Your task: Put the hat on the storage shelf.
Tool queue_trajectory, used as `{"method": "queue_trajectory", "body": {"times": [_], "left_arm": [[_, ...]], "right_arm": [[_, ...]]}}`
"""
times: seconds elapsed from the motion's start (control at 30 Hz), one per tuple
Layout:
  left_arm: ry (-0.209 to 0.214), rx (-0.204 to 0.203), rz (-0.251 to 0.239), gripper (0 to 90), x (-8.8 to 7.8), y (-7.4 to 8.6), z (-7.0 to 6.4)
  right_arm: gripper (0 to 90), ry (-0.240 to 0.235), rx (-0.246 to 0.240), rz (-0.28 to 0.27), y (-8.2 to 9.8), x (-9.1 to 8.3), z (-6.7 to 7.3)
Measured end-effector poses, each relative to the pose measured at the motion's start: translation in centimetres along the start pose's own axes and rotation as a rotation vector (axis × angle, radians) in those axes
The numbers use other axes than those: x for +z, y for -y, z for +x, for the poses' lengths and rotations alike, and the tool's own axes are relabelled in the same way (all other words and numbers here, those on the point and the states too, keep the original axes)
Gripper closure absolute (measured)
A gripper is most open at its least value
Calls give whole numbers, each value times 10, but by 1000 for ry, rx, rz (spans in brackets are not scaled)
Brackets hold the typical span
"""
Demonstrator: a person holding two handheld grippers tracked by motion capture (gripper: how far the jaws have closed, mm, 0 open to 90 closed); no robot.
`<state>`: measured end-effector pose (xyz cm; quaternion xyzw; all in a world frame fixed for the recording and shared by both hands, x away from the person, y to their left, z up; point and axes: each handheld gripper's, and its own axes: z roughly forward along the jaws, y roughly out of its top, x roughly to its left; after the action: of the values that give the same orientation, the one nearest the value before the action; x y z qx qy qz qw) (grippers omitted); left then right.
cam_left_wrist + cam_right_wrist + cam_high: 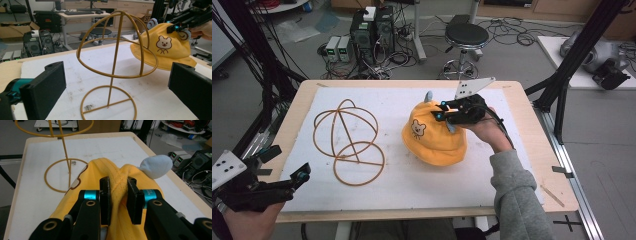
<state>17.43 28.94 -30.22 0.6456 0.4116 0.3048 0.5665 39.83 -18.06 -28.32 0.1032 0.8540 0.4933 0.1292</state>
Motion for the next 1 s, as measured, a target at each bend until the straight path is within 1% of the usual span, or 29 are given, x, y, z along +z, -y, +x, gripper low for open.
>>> {"method": "queue_trajectory", "body": {"times": [0.1,0.13,0.23,0.4,0.43,0.57,0.63,0.7,0.77,0.83,0.9,0.93,0.97,1.0], "left_arm": [[0,3,2,18,1,0,-1],[0,3,2,18,1,0,-1],[-1,1,2,18,0,0,0],[1,1,0,18,-1,0,0],[1,1,0,18,-1,0,0],[0,-3,-2,18,-2,0,1],[-8,3,3,18,-2,0,1],[-8,-1,5,18,-1,1,1],[-8,0,4,18,-1,1,2],[-8,-2,4,18,-2,2,2],[-8,-4,3,18,-3,2,2],[-8,-4,3,18,-3,2,2],[-10,-7,1,18,-3,2,2],[-10,-7,1,18,-3,2,2]], "right_arm": [[763,6,-7,-12,-9,-6,1],[763,6,-7,-12,-9,-6,1],[764,2,-20,-4,-20,-13,4],[763,-8,-34,-22,-33,-22,6],[763,-8,-34,-22,-33,-22,6],[763,0,-54,-25,-44,-29,8],[763,0,-59,-32,-49,-32,9],[763,-4,-54,-34,-54,-34,10],[763,-16,-57,-50,-58,-36,9],[763,-20,-68,-42,-63,-37,9],[763,-23,-80,-49,-69,-39,10],[763,-23,-80,-49,-69,-39,10],[763,-35,-88,-60,-75,-42,13],[763,-36,-96,-63,-79,-43,13]]}}
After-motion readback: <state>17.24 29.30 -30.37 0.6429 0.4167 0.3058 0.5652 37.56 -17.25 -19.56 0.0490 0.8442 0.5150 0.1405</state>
